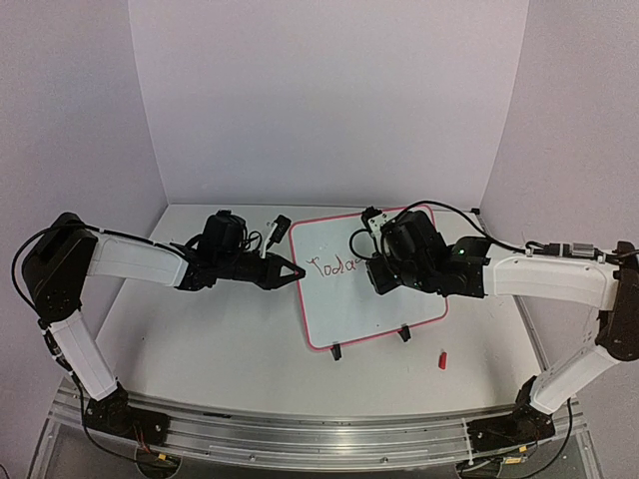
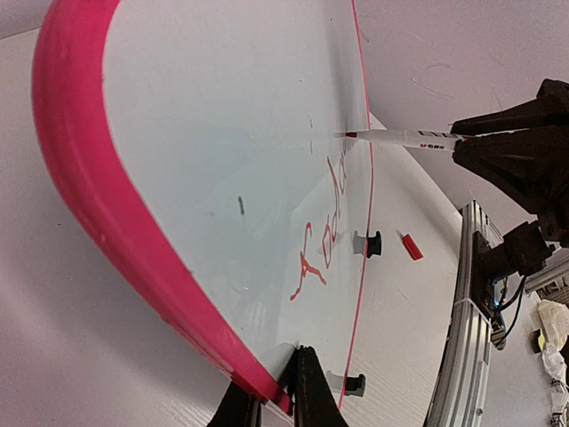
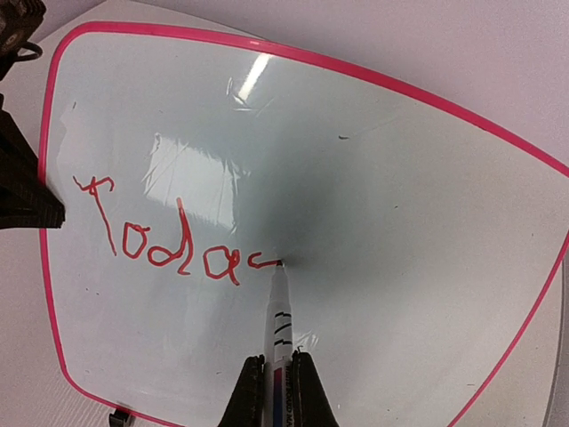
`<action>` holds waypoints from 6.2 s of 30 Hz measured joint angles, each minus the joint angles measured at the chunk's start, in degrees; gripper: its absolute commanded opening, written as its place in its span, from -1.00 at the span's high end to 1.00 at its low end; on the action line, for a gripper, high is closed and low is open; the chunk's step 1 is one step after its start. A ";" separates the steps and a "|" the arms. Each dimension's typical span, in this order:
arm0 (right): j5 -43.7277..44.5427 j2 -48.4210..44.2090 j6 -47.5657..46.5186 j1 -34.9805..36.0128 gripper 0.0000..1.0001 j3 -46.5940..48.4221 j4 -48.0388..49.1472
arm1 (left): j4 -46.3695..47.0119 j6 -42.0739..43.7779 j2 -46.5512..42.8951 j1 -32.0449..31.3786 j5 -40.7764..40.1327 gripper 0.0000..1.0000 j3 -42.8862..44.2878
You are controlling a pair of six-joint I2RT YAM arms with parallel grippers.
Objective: Write a sentence on the whiteboard
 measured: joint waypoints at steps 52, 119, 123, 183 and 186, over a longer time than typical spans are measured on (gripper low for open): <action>1.55 -0.69 1.65 -1.01 1.00 -0.21 -4.91 | -0.52 0.05 -0.26 -0.04 -0.55 1.00 -0.02; -9.13 -6.04 5.28 -10.40 1.00 -0.87 -7.26 | -1.66 0.11 -0.26 -0.22 -0.90 1.00 0.66; -9.21 -7.42 5.25 -10.40 1.00 -0.87 -6.69 | -1.85 0.11 -0.26 -0.22 -0.92 1.00 0.70; -8.60 -4.76 5.83 -11.47 1.00 -2.35 -4.61 | -3.45 0.44 0.52 -0.24 -1.11 1.00 2.51; -8.65 -4.76 5.77 -11.46 1.00 -2.36 -4.58 | -3.45 0.43 0.52 -0.24 -1.11 1.00 2.51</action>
